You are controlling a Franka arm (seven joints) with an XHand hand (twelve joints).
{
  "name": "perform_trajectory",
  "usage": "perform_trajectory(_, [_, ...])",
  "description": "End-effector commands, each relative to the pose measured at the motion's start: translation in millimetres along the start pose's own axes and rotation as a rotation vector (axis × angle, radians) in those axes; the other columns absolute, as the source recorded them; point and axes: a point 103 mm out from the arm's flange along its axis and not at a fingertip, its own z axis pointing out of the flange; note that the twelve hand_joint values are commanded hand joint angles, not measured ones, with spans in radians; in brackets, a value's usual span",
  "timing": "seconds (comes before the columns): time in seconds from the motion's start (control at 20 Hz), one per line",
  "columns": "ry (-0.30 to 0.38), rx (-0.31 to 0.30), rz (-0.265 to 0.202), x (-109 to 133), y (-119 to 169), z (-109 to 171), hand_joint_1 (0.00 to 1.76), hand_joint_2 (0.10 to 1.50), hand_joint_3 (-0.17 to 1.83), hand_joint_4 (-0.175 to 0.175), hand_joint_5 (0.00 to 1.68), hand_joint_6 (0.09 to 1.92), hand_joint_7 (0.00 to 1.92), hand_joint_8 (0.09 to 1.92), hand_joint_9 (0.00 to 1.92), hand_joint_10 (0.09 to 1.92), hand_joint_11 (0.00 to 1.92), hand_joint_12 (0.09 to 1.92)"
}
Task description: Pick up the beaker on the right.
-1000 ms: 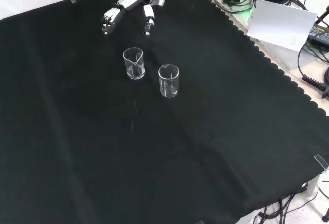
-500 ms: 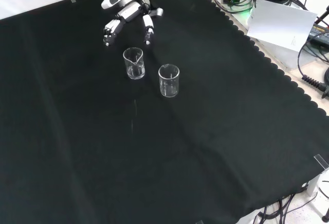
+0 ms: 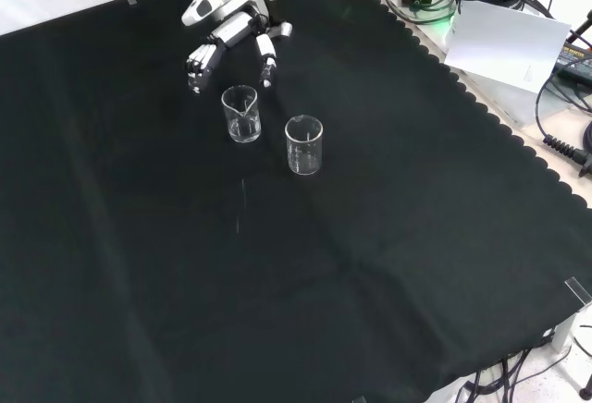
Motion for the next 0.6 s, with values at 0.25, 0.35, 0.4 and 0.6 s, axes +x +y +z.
perform_trajectory(0.25, [0.065,0.008,-0.047,-1,12,16,0.90,0.52,0.59,-0.018,0.49,0.09,0.21,0.60,0.36,0.60,0.00,1.36])
perform_trajectory(0.35, [0.081,0.014,-0.060,0,14,18,0.91,0.52,0.59,-0.017,0.50,0.09,0.22,0.60,0.36,0.60,0.00,1.36])
perform_trajectory(0.4, [0.085,0.020,-0.066,0,15,20,0.91,0.51,0.59,-0.017,0.50,0.09,0.22,0.60,0.36,0.60,0.00,1.36])
perform_trajectory(0.6, [0.109,0.027,-0.080,0,18,27,0.87,0.50,0.60,-0.018,0.48,0.09,0.21,0.60,0.35,0.59,0.00,1.37])
